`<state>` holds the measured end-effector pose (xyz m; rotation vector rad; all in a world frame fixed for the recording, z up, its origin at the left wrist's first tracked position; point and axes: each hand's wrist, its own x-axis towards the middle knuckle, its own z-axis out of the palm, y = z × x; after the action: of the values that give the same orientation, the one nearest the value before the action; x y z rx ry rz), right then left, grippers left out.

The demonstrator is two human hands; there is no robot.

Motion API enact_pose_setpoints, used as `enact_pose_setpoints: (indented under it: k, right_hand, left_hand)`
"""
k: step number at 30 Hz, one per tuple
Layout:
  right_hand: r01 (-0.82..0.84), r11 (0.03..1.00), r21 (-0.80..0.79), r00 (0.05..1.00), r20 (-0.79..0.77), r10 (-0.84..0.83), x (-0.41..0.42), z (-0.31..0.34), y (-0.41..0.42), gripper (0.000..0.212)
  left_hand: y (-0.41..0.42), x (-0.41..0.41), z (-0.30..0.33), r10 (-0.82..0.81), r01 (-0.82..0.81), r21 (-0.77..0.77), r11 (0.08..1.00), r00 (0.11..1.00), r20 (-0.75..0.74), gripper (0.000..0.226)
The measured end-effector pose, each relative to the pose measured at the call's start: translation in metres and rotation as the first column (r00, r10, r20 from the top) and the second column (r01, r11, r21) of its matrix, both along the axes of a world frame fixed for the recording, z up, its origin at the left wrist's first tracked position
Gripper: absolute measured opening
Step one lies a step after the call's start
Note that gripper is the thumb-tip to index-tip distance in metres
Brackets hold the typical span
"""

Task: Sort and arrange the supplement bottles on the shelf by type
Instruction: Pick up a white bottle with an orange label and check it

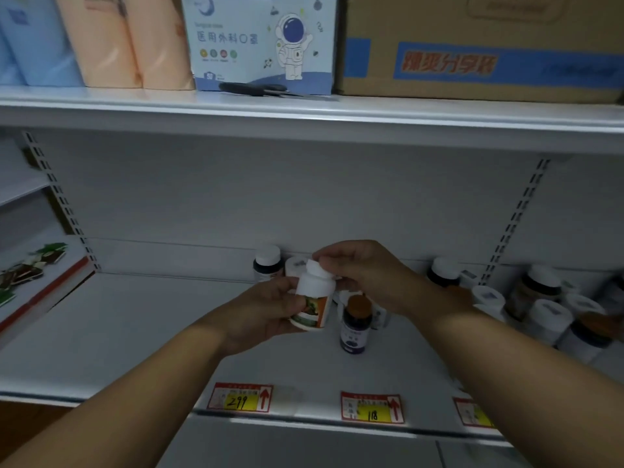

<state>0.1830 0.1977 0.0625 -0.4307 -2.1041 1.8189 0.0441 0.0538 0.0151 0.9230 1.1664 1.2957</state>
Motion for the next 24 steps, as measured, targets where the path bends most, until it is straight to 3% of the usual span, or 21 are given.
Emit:
enact_pose_setpoints:
  k: [4,8,15,24]
  right_hand:
    - [0.019,0.999,-0.041,0.999,-0.027,-0.02,0.021,-0.002,0.007,0.013]
    - [0.016,0.986,-0.166,0.997,-0.07,-0.028,0.042,-0.005,0.015,0.021]
    - [0.069,0.967,-0.246,0.992,-0.088,-0.093,0.073,-0.011,0.02,0.03]
    - [0.244,0.939,-0.24,0.963,-0.054,-0.264,0.09,-0.015,0.01,0.018]
  left_hand:
    - [0.005,0.017,0.005,-0.032,0.031,0.003,1.0,0.999,0.006,0.083]
    - [0.013,0.024,0.008,-0.043,0.042,-0.008,0.999,0.997,-0.059,0.066]
    - [0.032,0.039,0.004,-0.129,0.129,0.005,0.992,0.989,-0.069,0.058]
    - [0.04,0.049,-0.003,-0.19,0.191,0.014,0.982,0.98,-0.051,0.056]
